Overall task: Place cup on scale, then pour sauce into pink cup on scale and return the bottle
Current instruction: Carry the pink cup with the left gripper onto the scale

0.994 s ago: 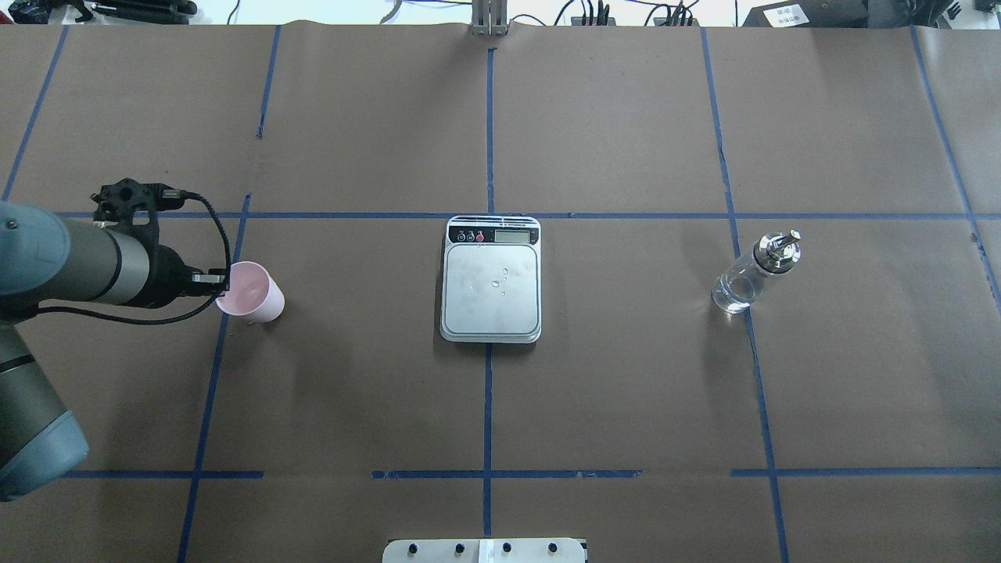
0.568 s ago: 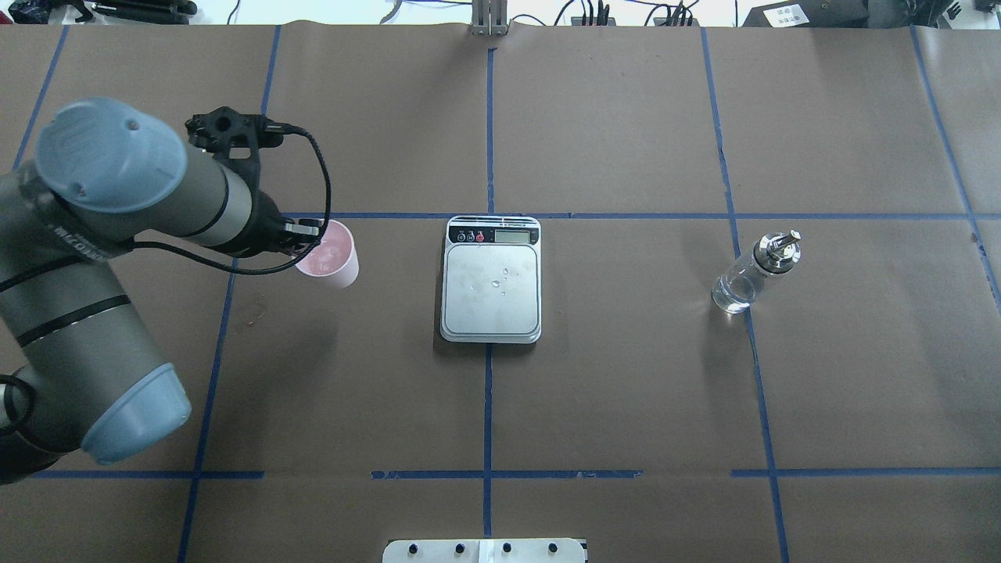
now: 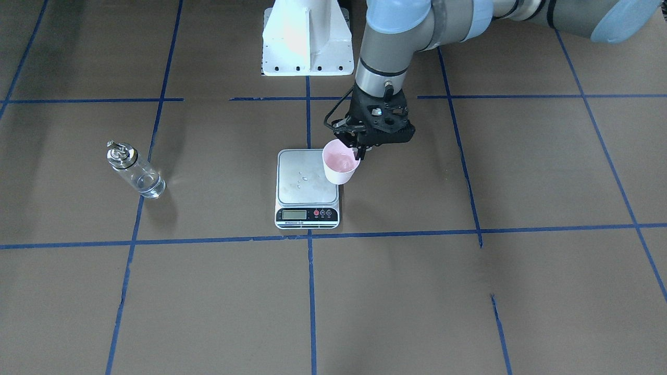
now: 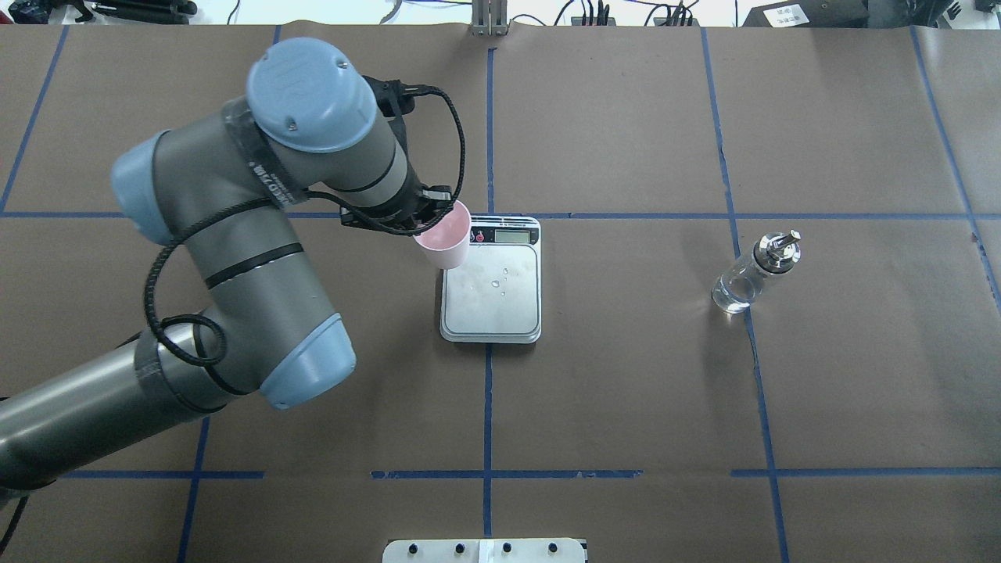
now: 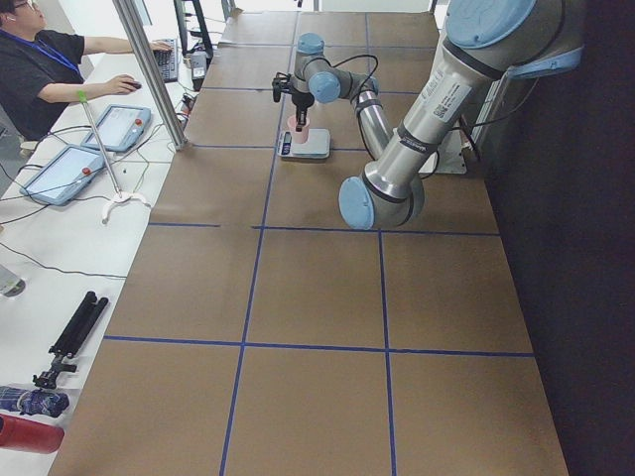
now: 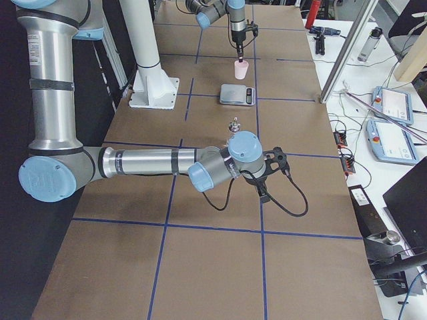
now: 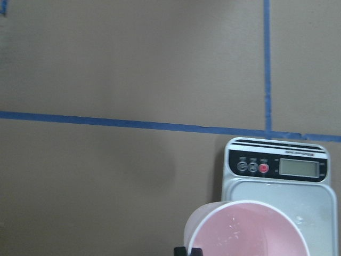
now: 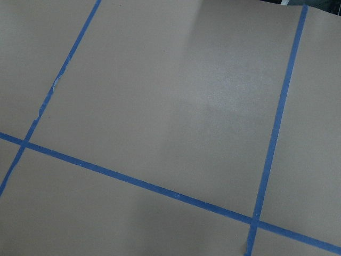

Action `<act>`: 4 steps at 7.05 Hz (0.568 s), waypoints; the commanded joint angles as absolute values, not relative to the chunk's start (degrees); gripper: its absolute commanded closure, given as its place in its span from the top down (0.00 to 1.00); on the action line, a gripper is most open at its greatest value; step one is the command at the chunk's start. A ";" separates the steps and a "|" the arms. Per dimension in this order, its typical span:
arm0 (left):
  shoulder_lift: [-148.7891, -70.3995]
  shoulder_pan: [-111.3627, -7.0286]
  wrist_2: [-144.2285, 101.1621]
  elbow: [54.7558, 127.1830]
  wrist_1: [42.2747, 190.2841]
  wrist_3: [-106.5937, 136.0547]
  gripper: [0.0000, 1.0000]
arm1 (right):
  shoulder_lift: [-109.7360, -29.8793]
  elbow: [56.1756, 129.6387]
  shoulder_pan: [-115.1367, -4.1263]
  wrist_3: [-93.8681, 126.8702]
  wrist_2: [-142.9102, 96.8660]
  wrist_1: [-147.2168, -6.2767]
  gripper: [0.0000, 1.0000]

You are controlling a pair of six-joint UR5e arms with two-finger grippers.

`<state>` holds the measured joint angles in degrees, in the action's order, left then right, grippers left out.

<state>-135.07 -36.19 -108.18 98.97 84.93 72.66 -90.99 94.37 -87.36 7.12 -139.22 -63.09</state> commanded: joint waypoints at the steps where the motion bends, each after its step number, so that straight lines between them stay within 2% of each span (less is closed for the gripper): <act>1: -138.25 -34.02 -107.93 93.53 88.74 73.56 0.00 | -91.23 94.48 -87.36 7.12 -139.22 -63.02 1.00; 4: -138.16 -32.08 -105.91 92.90 89.03 73.39 0.00 | -91.32 94.57 -87.45 7.12 -139.22 -63.02 1.00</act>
<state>-138.19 -32.62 -106.44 93.18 88.83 73.46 -91.30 94.55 -87.42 7.12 -139.22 -63.04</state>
